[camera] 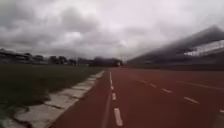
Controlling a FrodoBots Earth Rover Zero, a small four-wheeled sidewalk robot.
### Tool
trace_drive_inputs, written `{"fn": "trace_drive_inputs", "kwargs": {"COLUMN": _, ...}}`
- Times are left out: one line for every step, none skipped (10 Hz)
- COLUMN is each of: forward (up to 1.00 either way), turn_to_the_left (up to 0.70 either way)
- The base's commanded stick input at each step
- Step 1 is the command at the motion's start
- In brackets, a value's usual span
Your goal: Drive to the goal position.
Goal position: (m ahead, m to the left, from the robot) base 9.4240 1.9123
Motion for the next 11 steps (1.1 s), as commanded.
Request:
{"fn": "trace_drive_inputs", "kwargs": {"forward": 0.70, "turn_to_the_left": 0.00}}
{"fn": "trace_drive_inputs", "kwargs": {"forward": 0.70, "turn_to_the_left": 0.00}}
{"fn": "trace_drive_inputs", "kwargs": {"forward": 0.70, "turn_to_the_left": 0.00}}
{"fn": "trace_drive_inputs", "kwargs": {"forward": 0.70, "turn_to_the_left": 0.00}}
{"fn": "trace_drive_inputs", "kwargs": {"forward": 0.70, "turn_to_the_left": 0.00}}
{"fn": "trace_drive_inputs", "kwargs": {"forward": 0.70, "turn_to_the_left": 0.00}}
{"fn": "trace_drive_inputs", "kwargs": {"forward": 0.70, "turn_to_the_left": 0.00}}
{"fn": "trace_drive_inputs", "kwargs": {"forward": 0.70, "turn_to_the_left": 0.00}}
{"fn": "trace_drive_inputs", "kwargs": {"forward": 0.70, "turn_to_the_left": 0.00}}
{"fn": "trace_drive_inputs", "kwargs": {"forward": 0.70, "turn_to_the_left": 0.00}}
{"fn": "trace_drive_inputs", "kwargs": {"forward": 0.70, "turn_to_the_left": 0.00}}
